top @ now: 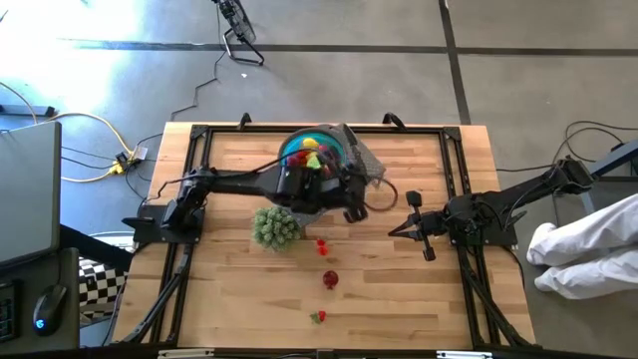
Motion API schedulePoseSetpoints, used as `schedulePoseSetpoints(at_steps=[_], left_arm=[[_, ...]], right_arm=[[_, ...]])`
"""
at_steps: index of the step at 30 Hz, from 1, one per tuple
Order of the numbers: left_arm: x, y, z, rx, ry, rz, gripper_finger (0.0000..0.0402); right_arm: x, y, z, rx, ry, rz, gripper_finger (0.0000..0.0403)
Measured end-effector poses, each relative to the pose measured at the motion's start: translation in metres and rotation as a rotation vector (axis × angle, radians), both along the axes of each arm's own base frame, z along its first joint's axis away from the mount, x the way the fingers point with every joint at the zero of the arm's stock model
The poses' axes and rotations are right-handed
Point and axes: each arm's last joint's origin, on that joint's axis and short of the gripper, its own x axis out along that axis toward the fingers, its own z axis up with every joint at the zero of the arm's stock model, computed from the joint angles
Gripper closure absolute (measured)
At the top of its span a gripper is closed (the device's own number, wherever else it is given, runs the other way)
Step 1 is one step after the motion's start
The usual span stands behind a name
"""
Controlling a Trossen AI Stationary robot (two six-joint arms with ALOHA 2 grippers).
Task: Pick & Place Fruit
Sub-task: Put the pear into the blue strainer bowl on the shelf
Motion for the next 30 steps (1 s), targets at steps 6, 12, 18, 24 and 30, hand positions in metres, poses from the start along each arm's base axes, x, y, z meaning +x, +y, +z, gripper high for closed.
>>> schedulePoseSetpoints(at_steps=[6,12,18,24,30], left_arm=[[0.015,-0.021,-0.013,-0.019,-0.003,-0.282,0.0401],[0.031,-0.025,-0.044,-0.067,-0.021,-0.402,0.0401],[0.030,-0.039,-0.057,-0.098,0.005,-0.442,0.0401],[0.030,-0.064,-0.072,-0.097,-0.009,-0.494,0.0401],[0.027,-0.073,-0.076,-0.098,0.007,-0.513,0.0401]], right_arm=[[0.000,0.000,0.000,0.000,0.000,0.000,0.0400],[0.000,0.000,0.000,0.043,0.015,0.000,0.0400],[-0.001,0.001,-0.001,0.056,0.023,0.040,0.0400],[0.000,0.001,-0.001,0.056,0.022,0.038,0.0400],[0.000,0.001,-0.001,0.055,0.021,0.036,0.0400]])
